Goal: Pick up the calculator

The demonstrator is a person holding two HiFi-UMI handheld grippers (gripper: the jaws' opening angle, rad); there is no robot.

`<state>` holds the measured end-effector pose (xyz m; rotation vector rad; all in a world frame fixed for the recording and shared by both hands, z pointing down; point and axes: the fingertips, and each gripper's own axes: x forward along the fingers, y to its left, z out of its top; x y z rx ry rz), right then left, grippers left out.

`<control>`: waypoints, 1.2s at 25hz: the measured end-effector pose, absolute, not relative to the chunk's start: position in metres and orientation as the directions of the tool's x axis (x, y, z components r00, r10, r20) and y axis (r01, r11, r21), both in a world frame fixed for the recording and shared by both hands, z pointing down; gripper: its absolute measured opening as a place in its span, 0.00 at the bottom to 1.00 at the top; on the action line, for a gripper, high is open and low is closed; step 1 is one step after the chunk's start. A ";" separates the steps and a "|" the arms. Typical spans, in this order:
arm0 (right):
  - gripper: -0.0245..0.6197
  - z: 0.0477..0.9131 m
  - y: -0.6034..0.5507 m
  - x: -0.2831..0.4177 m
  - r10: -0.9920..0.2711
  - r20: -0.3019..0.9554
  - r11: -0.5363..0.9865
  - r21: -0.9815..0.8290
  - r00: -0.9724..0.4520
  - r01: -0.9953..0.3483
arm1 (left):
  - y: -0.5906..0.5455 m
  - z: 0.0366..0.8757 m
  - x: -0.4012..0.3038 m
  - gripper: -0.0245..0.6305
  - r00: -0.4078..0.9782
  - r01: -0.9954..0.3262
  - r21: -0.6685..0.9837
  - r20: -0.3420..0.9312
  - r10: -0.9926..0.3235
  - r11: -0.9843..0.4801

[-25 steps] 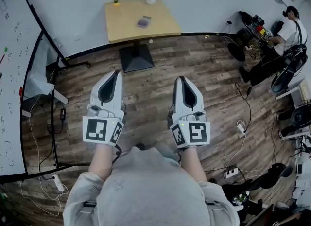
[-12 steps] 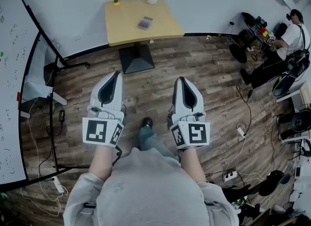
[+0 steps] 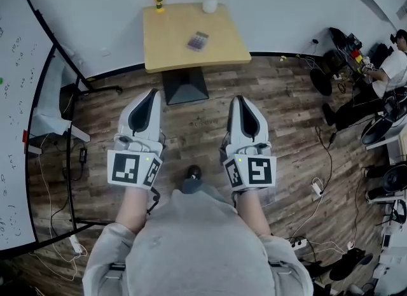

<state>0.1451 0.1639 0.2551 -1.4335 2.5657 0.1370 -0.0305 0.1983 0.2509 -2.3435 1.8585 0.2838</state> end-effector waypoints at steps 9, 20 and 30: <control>0.04 0.245 0.101 0.143 -0.807 -0.247 0.551 0.009 -0.536 -0.834 | 0.135 0.242 -0.028 0.05 0.212 -0.976 0.002 -0.238 -0.948 -0.219; 0.04 0.248 0.039 0.153 -0.795 -0.250 0.571 0.001 -0.553 -0.821 | 0.071 0.237 -0.006 0.05 0.235 -0.971 -0.023 -0.244 -0.941 -0.237; 0.04 0.256 0.003 0.151 -0.789 -0.225 0.590 -0.022 -0.571 -0.807 | 0.037 0.244 0.000 0.05 0.237 -0.971 -0.028 -0.215 -0.948 -0.236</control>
